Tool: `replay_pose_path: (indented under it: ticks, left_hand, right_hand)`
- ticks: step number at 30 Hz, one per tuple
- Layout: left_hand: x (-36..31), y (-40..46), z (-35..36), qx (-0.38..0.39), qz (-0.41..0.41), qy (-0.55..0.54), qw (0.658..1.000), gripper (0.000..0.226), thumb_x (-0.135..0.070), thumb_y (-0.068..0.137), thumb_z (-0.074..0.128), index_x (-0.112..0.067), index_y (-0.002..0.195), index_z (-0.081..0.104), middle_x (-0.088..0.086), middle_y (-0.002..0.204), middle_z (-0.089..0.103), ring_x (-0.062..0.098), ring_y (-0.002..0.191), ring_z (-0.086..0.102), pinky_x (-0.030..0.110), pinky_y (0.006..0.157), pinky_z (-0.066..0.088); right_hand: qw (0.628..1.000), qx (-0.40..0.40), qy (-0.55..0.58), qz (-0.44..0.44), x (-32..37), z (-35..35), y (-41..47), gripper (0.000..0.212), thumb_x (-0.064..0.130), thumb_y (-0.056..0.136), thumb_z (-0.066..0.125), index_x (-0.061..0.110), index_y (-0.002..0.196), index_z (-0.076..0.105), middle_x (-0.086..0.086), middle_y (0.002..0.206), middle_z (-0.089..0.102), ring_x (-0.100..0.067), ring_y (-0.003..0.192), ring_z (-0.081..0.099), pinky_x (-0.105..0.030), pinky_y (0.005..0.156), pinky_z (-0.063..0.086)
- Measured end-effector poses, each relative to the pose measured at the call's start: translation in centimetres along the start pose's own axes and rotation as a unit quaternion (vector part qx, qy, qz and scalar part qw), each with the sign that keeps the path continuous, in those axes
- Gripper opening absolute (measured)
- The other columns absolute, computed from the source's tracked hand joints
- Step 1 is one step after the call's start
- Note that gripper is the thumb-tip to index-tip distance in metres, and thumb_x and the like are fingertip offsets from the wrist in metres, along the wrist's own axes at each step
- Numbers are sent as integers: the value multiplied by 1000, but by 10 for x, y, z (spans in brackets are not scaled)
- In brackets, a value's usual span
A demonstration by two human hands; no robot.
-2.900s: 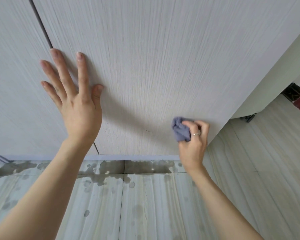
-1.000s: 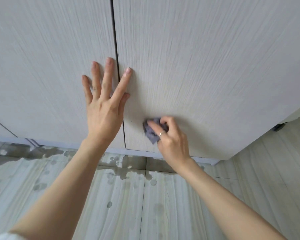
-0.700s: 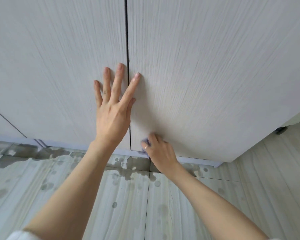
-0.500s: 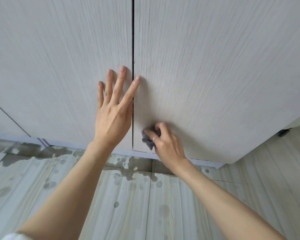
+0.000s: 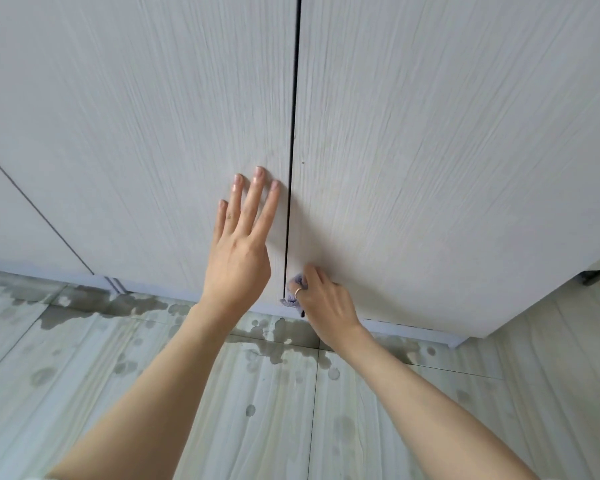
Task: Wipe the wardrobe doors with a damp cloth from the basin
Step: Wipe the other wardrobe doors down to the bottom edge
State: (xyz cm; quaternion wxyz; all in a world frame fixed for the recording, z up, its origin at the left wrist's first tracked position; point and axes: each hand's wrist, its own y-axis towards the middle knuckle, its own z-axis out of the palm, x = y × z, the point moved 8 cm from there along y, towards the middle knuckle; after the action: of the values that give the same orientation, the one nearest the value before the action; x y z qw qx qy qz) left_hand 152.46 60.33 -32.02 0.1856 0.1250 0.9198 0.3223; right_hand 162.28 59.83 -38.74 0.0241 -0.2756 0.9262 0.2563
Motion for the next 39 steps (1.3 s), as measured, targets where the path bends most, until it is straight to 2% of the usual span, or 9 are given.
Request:
replay_pose_path:
  ticks: [3,8,15,20,25,28,32,36,39]
  left_hand:
    - [0,1,-6,3,-6,-18,1000,86,25,72,35,-13,148,23,2,155,4,28,145,2,52,113,24]
    - [-7,1,-21,-2,-33,-35,999,72,23,76,36,-7,140,42,9,154,25,30,143,19,39,108,30]
    - [-11,8,-54,-34,-61,-49,996,64,23,74,39,-4,130,51,15,142,43,34,130,42,44,101,39]
    - [10,16,-77,-119,-164,-101,974,59,17,81,36,-6,135,44,12,141,42,28,128,42,40,103,37]
    - [25,13,-80,-140,-207,-126,960,58,14,84,34,-7,138,40,10,142,39,26,127,41,42,102,38]
    - [33,12,-81,-147,-221,-137,954,58,14,84,33,-8,138,40,10,142,39,24,128,41,40,104,37]
    - [42,8,-84,-153,-240,-145,948,57,13,85,34,-9,137,41,9,140,41,23,126,42,39,103,36]
    - [53,3,-91,-154,-252,-147,944,56,11,86,35,-10,137,40,8,140,40,22,127,40,39,103,36]
    - [68,-1,-96,-159,-277,-145,936,55,10,87,35,-11,138,40,8,140,39,21,128,39,36,105,34]
  right_hand:
    - [998,-29,43,17,-10,-9,0,26,10,45,84,14,64,68,-2,65,55,-16,53,56,-16,37,21]
    - [983,-95,148,55,-32,-66,22,41,-7,49,76,5,88,70,-15,82,58,-32,71,61,-29,37,46]
    - [939,-255,205,103,-62,-175,53,39,9,76,47,0,109,65,-24,99,56,-37,87,62,-36,54,50]
    - [928,-308,182,103,-63,-224,92,53,-18,65,57,4,112,66,-25,101,54,-37,90,58,-38,56,51]
    - [946,-263,176,74,-39,-196,110,37,6,81,49,11,113,67,-13,100,51,-19,87,48,-25,55,35]
    - [960,-267,86,-4,-12,-166,102,33,4,75,54,8,102,72,-7,95,36,-26,72,57,-22,43,32]
    - [981,-157,-17,-110,27,-102,85,18,30,80,68,13,77,72,-4,78,58,-18,63,60,-24,36,41]
    - [991,-101,-7,-82,30,-97,83,2,15,73,69,14,73,69,-3,72,58,-17,59,58,-20,36,32]
    - [980,-168,101,13,9,-141,99,32,11,81,44,12,98,70,-12,84,55,-22,66,55,-20,47,26]
